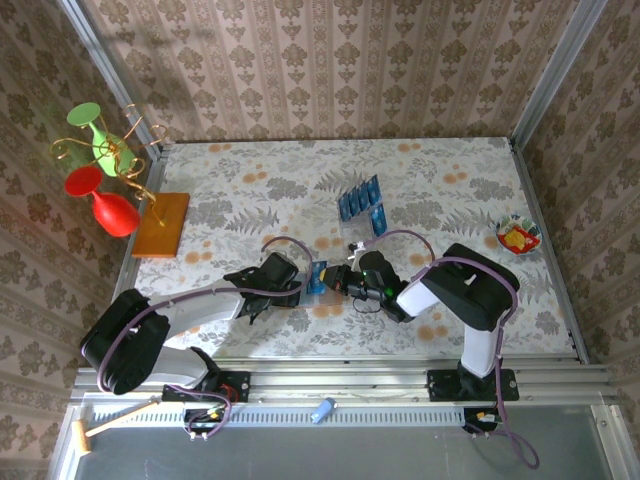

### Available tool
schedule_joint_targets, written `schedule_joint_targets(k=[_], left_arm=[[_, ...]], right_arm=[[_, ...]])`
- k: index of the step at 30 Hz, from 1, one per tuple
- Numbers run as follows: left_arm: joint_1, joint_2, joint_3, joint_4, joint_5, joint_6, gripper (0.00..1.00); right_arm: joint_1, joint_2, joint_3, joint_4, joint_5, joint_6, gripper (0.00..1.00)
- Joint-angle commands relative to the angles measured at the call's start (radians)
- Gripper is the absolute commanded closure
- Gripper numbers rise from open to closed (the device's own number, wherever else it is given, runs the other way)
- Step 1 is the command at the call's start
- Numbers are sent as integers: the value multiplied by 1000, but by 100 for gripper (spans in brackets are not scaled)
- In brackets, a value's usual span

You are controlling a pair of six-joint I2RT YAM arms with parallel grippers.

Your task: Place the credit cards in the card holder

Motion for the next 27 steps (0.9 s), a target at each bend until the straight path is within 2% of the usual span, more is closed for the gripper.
schedule_joint_targets(k=[1, 27], left_arm=[[8, -9, -23, -45, -9, -9, 0], [8, -13, -22, -48, -10, -9, 0]], right_arm=[[8, 16, 0, 43, -13, 9, 100], [10, 62, -50, 118, -56, 31, 100]])
